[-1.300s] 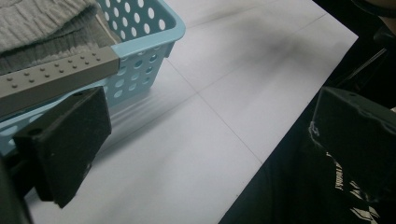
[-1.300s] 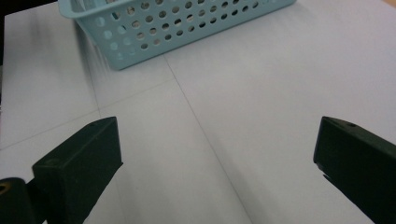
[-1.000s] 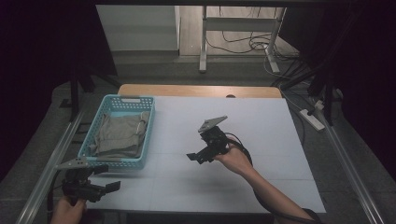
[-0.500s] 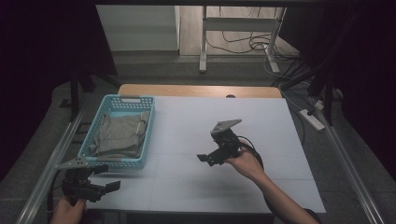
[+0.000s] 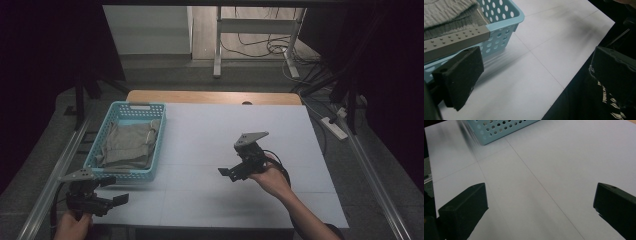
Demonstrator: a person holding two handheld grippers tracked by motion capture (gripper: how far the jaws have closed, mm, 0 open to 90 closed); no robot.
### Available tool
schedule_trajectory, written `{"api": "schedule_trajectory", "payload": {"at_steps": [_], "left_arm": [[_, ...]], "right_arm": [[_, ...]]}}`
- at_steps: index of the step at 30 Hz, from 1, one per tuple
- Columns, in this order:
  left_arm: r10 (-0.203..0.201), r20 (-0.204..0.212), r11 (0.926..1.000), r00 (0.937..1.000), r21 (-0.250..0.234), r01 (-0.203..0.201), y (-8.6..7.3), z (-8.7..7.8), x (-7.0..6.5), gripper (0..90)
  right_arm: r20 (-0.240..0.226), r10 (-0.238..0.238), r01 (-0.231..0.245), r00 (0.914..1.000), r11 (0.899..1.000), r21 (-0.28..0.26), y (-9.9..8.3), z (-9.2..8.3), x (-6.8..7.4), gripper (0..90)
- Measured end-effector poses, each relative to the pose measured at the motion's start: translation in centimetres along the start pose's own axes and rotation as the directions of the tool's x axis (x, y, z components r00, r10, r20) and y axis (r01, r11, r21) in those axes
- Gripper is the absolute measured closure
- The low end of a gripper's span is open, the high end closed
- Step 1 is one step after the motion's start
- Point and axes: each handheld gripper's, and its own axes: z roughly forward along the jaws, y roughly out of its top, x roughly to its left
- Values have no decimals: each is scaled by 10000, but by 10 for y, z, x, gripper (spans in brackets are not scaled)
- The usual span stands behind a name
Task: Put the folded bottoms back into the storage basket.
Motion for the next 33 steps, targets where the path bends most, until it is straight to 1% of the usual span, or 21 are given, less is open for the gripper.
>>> {"api": "schedule_trajectory", "payload": {"at_steps": [6, 9, 12, 15, 23, 33], "left_arm": [[-4, 18, 10000, 10000, -13, 4, 0, 0, 0, 3], [6, 17, 10000, 10000, -13, -6, 0, 0, 0, 3], [5, 26, 10000, 10000, -27, -5, 0, 0, 0, 3], [-9, 44, 10000, 10000, -36, 9, 0, 0, 0, 3], [-33, 70, 10000, 10000, -52, 33, 0, 0, 1, 4], [-51, 68, 10000, 10000, -59, 51, 0, 0, 1, 3]], "right_arm": [[128, 117, -117, 9998, 9999, -5, -8, -9, 1, 0], [285, 255, -260, 9993, 9995, 153, -14, -12, 1, 0], [269, 403, -409, 9988, 9990, 191, -18, -15, 1, 0], [336, 394, -403, 9987, 9989, 248, -22, -19, 2, 0], [539, 544, -554, 9971, 9983, 174, -32, -33, 3, 0], [986, 927, -936, 9908, 9956, 51, -51, -55, 2, 0]]}}
